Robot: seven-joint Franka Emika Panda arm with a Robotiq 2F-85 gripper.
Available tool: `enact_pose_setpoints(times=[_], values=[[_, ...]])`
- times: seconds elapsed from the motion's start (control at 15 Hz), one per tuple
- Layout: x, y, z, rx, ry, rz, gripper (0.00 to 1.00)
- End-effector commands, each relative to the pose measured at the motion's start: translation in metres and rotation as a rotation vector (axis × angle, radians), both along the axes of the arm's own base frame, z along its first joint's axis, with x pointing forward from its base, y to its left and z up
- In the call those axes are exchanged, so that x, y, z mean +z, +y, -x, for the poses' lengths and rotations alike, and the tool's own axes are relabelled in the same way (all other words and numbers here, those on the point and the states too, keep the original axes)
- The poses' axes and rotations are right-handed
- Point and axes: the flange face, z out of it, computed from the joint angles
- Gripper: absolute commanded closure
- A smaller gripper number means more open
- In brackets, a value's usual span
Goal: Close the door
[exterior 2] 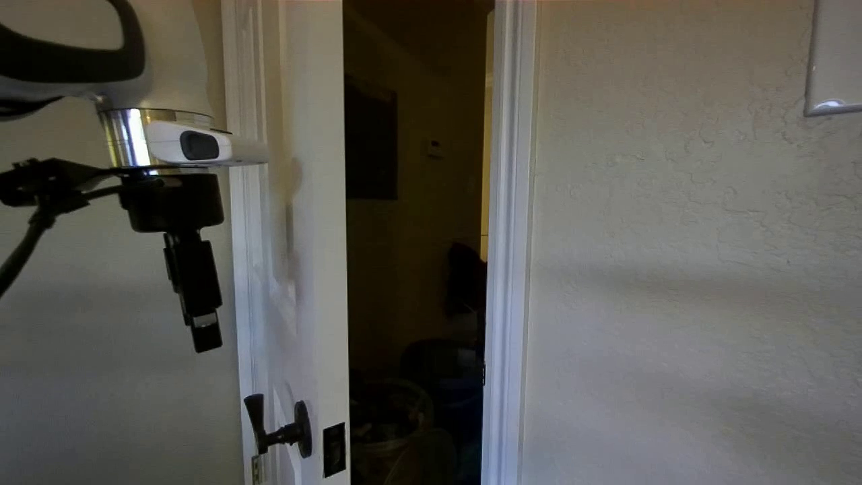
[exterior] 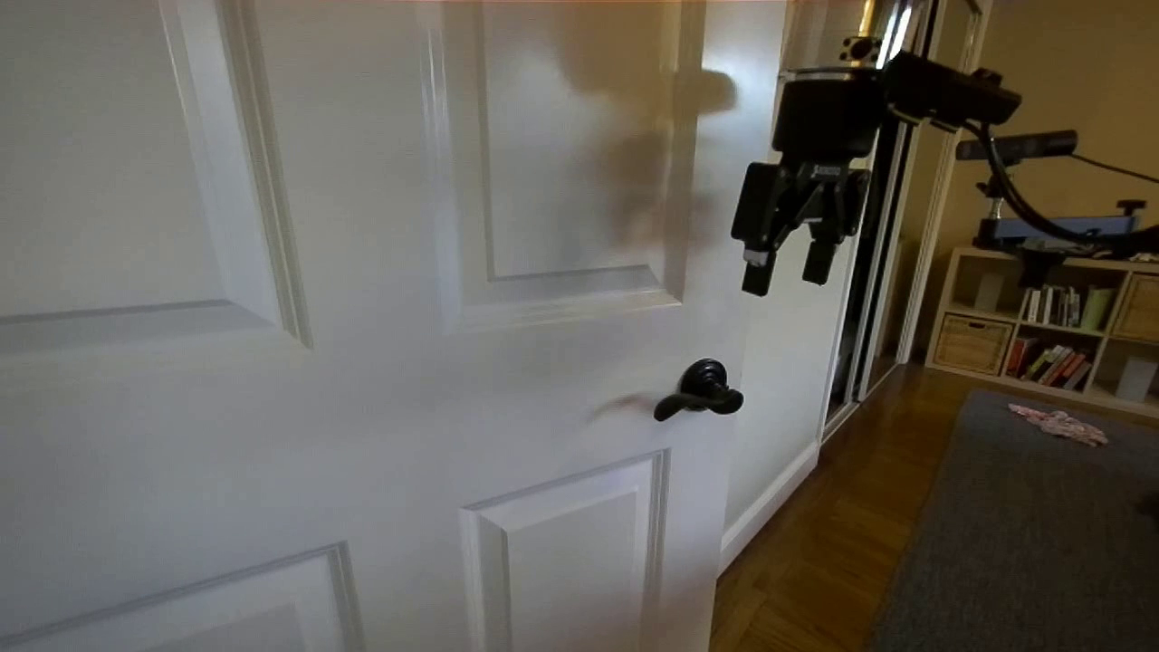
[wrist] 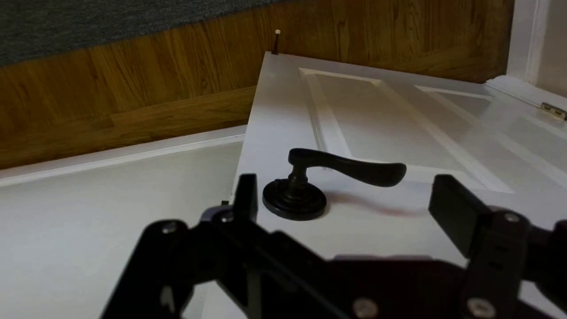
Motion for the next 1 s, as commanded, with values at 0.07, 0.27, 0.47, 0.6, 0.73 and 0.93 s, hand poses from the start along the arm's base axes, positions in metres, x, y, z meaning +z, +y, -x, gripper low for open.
enact_pose_setpoints(times=[0.07,0.27,0.47,0.6,0.73,0.93], values=[[-0.002,-0.007,-0.028,0.008,-0.023,0.010,0.00],[-0.004,-0.011,-0.043,0.003,-0.028,0.006,0.00],[-0.004,-0.013,-0.052,0.000,-0.031,0.005,0.00],[-0.004,-0.016,-0.058,-0.004,-0.034,0.005,0.00],[-0.005,-0.020,-0.063,-0.010,-0.036,0.008,0.00],[-0.005,-0.029,-0.072,-0.013,-0.041,0.012,0.00]])
